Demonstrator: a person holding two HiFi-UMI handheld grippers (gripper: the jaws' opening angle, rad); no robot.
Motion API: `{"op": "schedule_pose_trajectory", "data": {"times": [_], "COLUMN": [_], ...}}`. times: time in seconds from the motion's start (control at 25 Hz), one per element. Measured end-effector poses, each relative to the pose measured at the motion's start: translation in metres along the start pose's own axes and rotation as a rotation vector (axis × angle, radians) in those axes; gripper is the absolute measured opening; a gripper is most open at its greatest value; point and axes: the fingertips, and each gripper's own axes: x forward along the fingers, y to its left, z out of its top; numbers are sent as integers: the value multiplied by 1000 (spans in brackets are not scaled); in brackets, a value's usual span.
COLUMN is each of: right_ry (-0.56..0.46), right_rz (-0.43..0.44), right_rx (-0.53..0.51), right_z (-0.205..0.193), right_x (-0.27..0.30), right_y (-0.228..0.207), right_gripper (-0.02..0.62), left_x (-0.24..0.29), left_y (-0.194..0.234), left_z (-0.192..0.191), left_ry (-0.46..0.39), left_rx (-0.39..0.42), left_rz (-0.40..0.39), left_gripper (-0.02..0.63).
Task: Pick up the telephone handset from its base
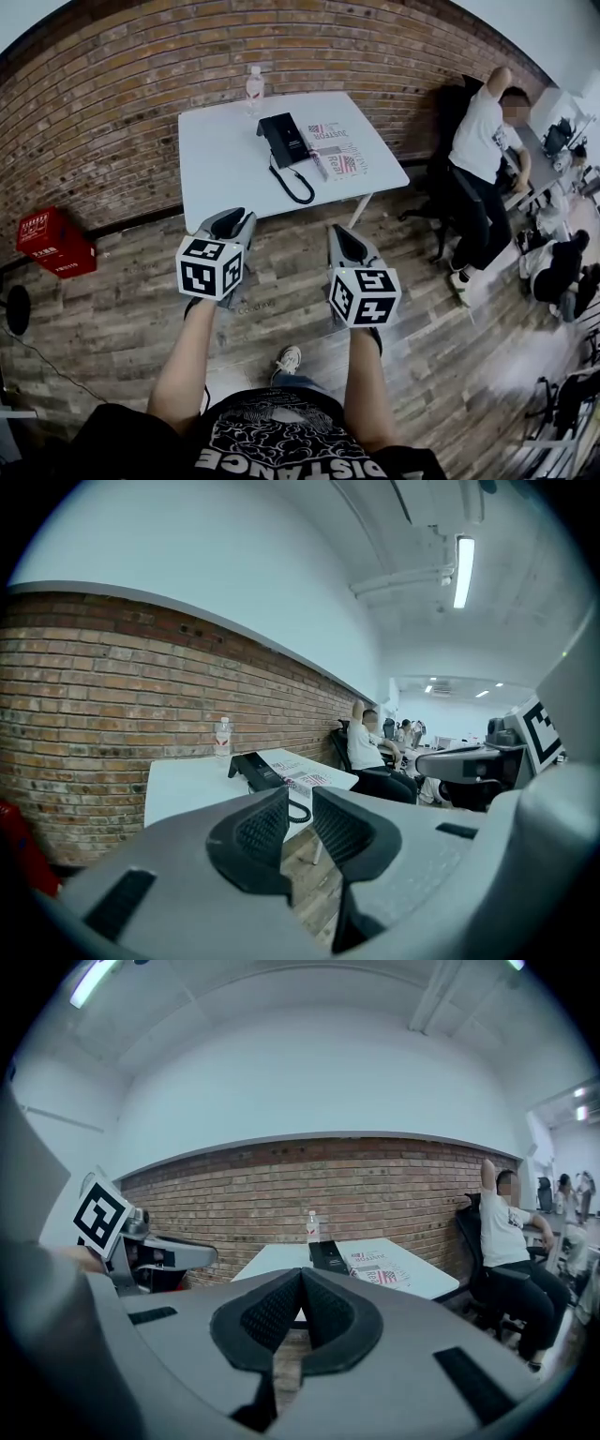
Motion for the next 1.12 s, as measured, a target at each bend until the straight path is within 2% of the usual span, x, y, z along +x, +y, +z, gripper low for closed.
{"op": "schedule_pose_trajectory", "data": {"times": [0.28, 0.52, 0.88, 1.12], "right_ry": [17, 22, 2, 4], "right_rz": [32, 87, 149, 169], "right_rx": [-1, -6, -18, -24], "right_z": [7, 12, 31, 33], "right_x": [46, 78, 107, 122], "right_y": [-47, -70, -92, -103], "right_gripper": [0, 0, 2, 0], "left_x": [63, 103, 134, 153], "left_y": [3, 9, 17, 23], "left_z": [15, 16, 27, 32], "left_ry": [12, 38, 32, 23], "left_rx": [-19, -34, -72, -88], "left_rz": [10, 45, 94, 98], "left_gripper": [83, 119, 160, 163]}}
